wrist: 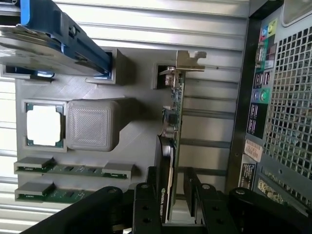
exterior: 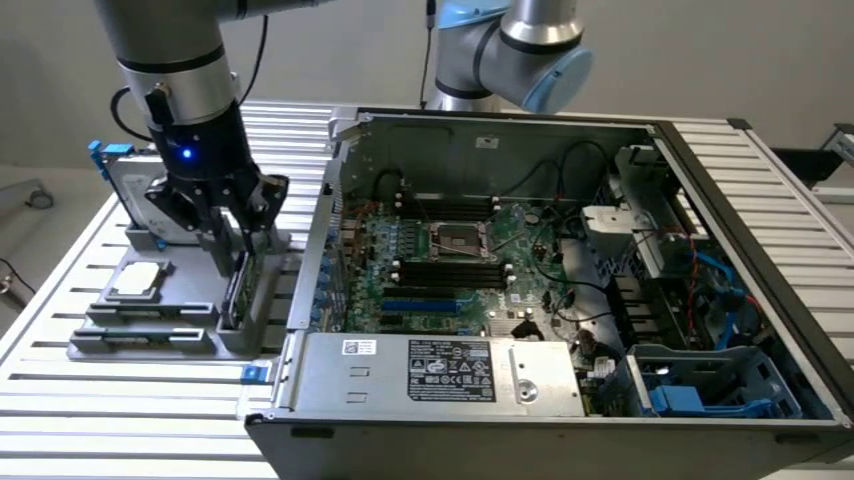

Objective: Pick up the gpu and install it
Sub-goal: 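Pick up the gpu and move the gpu toward the slot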

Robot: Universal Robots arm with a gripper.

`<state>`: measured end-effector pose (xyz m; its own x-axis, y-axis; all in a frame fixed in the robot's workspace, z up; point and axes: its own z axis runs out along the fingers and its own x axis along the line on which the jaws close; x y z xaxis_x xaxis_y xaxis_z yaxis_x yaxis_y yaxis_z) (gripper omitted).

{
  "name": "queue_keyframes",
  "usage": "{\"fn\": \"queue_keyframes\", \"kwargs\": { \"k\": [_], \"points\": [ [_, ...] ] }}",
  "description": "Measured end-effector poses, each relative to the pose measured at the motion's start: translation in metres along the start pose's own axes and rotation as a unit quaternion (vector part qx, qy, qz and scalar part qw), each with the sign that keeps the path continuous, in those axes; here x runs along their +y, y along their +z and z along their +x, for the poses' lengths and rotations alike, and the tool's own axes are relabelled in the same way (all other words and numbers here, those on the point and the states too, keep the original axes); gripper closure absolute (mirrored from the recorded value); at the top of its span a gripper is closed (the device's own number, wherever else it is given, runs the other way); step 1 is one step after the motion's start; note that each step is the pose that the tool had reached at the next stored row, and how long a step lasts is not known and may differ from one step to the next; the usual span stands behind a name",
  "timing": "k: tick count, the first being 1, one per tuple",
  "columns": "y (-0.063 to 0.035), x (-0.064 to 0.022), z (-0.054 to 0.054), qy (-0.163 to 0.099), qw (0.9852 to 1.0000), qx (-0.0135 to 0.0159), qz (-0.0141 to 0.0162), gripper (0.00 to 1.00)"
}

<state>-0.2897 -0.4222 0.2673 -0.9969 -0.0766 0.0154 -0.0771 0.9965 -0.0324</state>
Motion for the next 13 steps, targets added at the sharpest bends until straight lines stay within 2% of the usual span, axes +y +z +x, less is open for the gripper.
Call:
{"fn": "queue_keyframes", "kwargs": {
  "k": [11, 13],
  "points": [
    [0.0197, 0.0006, 0.000, 0.016, 0.9999, 0.0007, -0.0003, 0.64],
    [0.0212, 0.0007, 0.000, 0.019, 0.9998, 0.0012, -0.0012, 0.64]
  ]
}}
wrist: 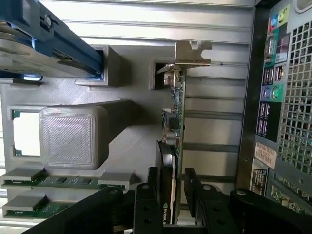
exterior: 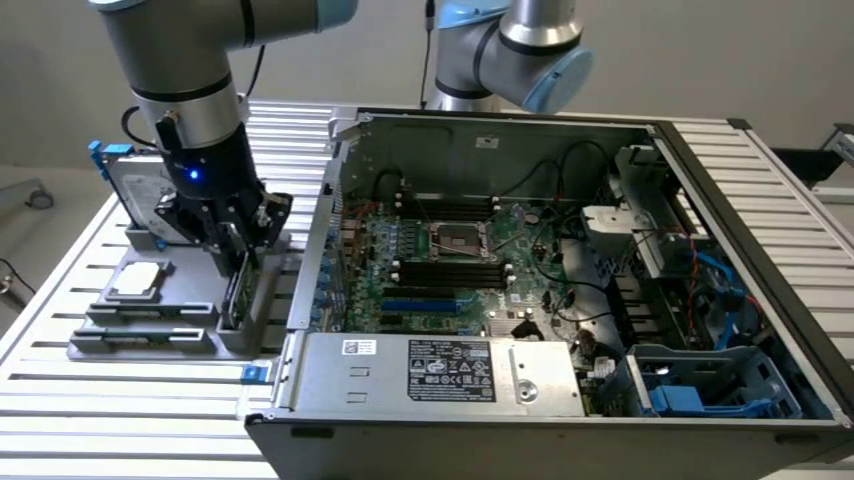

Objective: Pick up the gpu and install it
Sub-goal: 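Pick up the gpu and move the gpu toward the slot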

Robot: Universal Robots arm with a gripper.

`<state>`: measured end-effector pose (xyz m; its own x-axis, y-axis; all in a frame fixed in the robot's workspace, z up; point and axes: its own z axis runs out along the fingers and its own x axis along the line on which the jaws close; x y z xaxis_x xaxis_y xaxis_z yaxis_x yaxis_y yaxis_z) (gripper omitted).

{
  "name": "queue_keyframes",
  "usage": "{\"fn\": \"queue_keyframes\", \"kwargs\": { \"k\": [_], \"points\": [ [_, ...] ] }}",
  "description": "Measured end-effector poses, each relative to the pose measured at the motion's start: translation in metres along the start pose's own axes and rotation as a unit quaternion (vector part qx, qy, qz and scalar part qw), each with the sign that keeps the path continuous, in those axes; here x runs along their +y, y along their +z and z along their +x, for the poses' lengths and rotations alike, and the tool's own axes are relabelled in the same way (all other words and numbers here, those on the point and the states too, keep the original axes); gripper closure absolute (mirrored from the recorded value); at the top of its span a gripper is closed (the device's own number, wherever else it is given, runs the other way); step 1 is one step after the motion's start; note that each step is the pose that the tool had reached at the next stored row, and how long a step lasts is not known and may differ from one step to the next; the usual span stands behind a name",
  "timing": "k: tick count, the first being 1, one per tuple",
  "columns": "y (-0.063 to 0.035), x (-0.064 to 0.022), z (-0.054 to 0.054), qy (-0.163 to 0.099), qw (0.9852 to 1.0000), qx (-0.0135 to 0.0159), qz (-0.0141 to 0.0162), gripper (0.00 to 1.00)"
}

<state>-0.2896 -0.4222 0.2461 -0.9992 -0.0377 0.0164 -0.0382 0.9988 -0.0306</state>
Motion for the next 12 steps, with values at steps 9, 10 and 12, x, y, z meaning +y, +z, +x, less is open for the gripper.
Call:
{"fn": "queue_keyframes", "kwargs": {
  "k": [9, 10, 12],
  "points": [
    [0.0001, 0.0000, 0.0005, 0.008, 0.9999, 0.0063, -0.0088, 0.64],
    [0.0001, 0.0000, 0.0005, 0.009, 0.9999, 0.0080, -0.0088, 0.64],
    [0.0001, 0.0000, 0.0006, 0.009, 0.9999, 0.0089, -0.0088, 0.64]
  ]
}}
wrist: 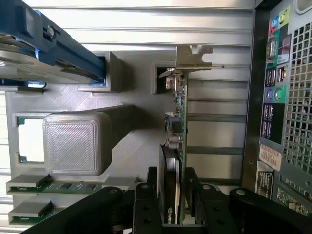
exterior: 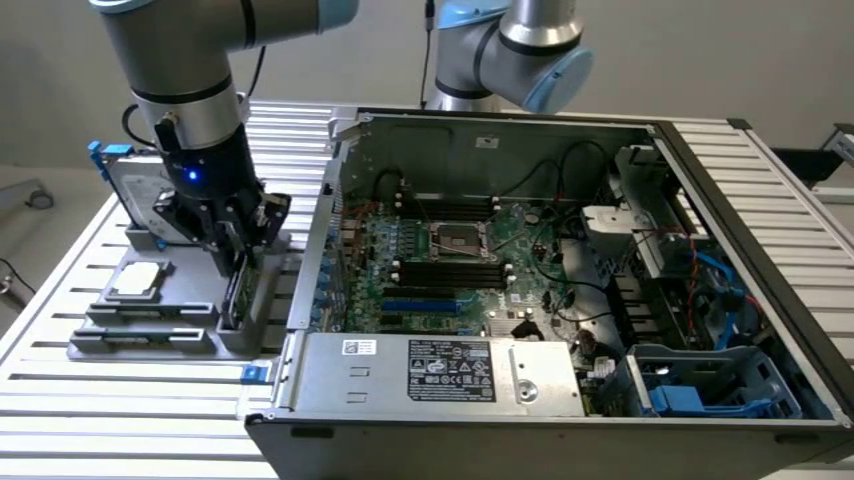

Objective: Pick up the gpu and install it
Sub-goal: 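Pick up the gpu and move the gpu toward the slot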

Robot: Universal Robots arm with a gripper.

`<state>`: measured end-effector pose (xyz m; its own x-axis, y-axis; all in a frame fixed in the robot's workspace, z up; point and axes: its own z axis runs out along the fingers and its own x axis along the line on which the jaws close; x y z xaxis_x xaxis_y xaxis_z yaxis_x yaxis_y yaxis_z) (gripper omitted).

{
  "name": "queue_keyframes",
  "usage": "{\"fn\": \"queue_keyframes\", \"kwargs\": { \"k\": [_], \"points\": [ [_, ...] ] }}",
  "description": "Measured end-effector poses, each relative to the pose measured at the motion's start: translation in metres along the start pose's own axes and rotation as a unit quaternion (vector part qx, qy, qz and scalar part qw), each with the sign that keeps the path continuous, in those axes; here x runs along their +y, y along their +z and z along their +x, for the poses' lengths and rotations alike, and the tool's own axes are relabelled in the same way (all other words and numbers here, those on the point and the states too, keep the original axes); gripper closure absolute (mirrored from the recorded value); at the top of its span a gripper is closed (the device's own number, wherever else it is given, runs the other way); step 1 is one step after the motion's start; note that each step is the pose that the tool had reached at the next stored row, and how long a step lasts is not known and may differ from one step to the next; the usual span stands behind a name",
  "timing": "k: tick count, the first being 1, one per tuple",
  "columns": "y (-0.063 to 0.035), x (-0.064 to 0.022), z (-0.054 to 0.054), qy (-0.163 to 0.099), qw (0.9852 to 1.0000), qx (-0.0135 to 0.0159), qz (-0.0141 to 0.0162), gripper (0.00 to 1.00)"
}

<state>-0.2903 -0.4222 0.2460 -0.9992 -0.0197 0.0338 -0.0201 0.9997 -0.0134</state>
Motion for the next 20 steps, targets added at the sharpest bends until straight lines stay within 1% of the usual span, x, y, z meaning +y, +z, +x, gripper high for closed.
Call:
{"fn": "queue_keyframes", "kwargs": {
  "k": [3, 4, 5, 14, 15, 16, 20],
  "points": [
    [0.0002, 0.0000, 0.000, 0.000, 1.0000, 0.0000, -0.0001, 0.64],
    [0.0002, 0.0000, 0.000, 0.000, 1.0000, 0.0000, -0.0001, 0.66],
    [0.0002, 0.0000, 0.000, 0.000, 1.0000, 0.0001, 0.0000, 0.73],
    [0.0000, 0.0000, 0.000, 0.000, 1.0000, -0.0002, -0.0002, 0.74],
    [-0.0013, 0.0000, 0.000, 0.000, 1.0000, -0.0003, -0.0003, 0.74],
    [-0.0047, 0.0001, 0.000, 0.000, 1.0000, -0.0001, -0.0002, 0.74],
    [-0.0226, 0.0004, 0.001, 0.000, 1.0000, -0.0001, -0.0001, 0.74]
  ]
}}
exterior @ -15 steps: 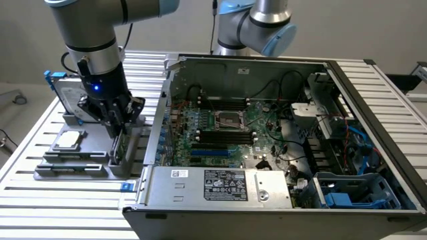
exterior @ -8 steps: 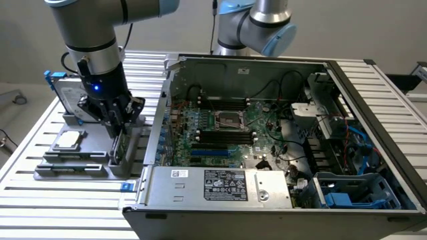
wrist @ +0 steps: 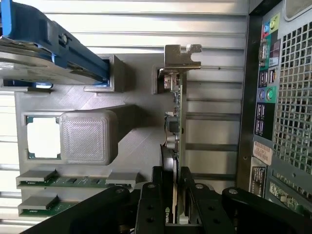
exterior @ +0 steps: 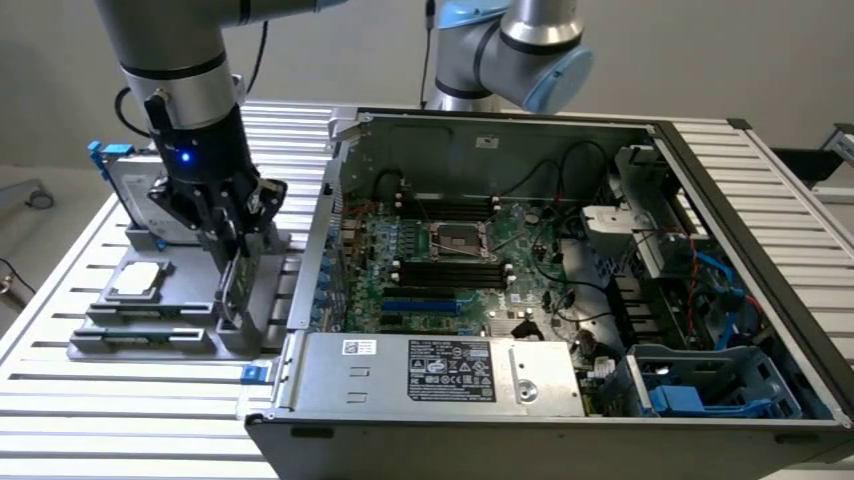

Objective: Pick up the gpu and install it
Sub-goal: 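Pick up the gpu and move the gpu toward the slot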

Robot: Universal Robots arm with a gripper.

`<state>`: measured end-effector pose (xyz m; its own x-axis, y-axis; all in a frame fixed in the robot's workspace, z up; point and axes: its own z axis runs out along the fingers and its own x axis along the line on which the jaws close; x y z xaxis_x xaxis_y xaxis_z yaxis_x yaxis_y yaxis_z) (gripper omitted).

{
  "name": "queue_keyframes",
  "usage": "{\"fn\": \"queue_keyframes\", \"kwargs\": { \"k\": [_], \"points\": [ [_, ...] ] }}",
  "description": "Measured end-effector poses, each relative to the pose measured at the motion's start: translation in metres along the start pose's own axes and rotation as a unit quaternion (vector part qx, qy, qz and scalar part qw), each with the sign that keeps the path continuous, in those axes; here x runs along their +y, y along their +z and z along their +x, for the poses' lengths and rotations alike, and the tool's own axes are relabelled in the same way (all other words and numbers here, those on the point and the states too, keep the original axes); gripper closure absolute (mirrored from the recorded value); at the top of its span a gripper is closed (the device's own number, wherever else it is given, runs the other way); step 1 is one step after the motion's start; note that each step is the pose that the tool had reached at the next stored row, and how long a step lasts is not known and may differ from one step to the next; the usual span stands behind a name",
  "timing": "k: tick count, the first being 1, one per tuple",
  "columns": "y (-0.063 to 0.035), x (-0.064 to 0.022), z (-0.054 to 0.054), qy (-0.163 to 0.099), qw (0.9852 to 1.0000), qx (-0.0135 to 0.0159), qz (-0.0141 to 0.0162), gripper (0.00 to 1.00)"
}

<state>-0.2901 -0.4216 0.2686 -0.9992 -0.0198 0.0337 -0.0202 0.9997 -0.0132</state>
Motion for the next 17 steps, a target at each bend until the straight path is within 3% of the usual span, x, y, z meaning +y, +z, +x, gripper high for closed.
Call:
{"fn": "queue_keyframes", "kwargs": {
  "k": [12, 17],
  "points": [
    [-0.0546, -0.0003, 0.000, 0.000, 1.0000, 0.0001, 0.0000, 0.74],
    [-0.0778, -0.0010, -0.011, -0.001, 1.0000, 0.0009, 0.0000, 0.74]
  ]
}}
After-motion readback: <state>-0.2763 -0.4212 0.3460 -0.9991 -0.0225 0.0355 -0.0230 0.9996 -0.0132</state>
